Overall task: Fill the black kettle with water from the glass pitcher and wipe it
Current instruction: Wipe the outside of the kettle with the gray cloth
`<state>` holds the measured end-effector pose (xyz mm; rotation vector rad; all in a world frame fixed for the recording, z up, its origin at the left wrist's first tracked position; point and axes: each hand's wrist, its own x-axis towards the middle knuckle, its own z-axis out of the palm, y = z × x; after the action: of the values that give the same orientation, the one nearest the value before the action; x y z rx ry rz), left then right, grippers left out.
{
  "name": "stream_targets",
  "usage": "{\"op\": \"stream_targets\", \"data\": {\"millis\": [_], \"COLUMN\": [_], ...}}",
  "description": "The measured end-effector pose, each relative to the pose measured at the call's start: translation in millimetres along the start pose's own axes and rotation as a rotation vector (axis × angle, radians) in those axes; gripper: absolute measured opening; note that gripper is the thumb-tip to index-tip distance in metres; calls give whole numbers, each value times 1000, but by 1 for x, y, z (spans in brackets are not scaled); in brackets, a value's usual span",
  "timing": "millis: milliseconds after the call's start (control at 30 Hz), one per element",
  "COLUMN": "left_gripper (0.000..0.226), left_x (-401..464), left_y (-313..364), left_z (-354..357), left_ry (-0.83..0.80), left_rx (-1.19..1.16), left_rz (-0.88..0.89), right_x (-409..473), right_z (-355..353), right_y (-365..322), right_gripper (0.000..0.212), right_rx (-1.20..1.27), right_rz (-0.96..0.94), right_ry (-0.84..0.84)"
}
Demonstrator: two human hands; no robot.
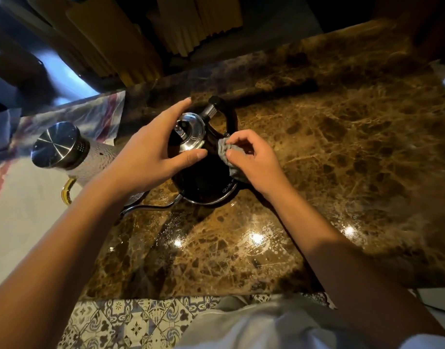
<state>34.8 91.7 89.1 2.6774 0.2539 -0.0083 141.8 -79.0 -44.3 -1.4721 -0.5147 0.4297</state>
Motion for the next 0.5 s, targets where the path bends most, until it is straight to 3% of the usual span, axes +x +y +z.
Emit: {"op": "stream_targets", "data": {"millis": [200,333,500], "left_gripper": [78,77,78], "left_x": [0,1,1], "left_y": [-12,-14,-14], "left_z": [5,4,6], "left_ry": [-43,-65,-60], "left_rx": [-138,-196,-221], "left_rz": [-9,-15,-28], "right_x": [-21,-37,-30], "right_z": [-12,-16,-13], "right_y": [19,37,39], "right_gripper": [29,18,20], "right_rx": [-230,-404,-521], "right_rz": [-128,-148,-142], "right_ry": [-78,-38,42]}}
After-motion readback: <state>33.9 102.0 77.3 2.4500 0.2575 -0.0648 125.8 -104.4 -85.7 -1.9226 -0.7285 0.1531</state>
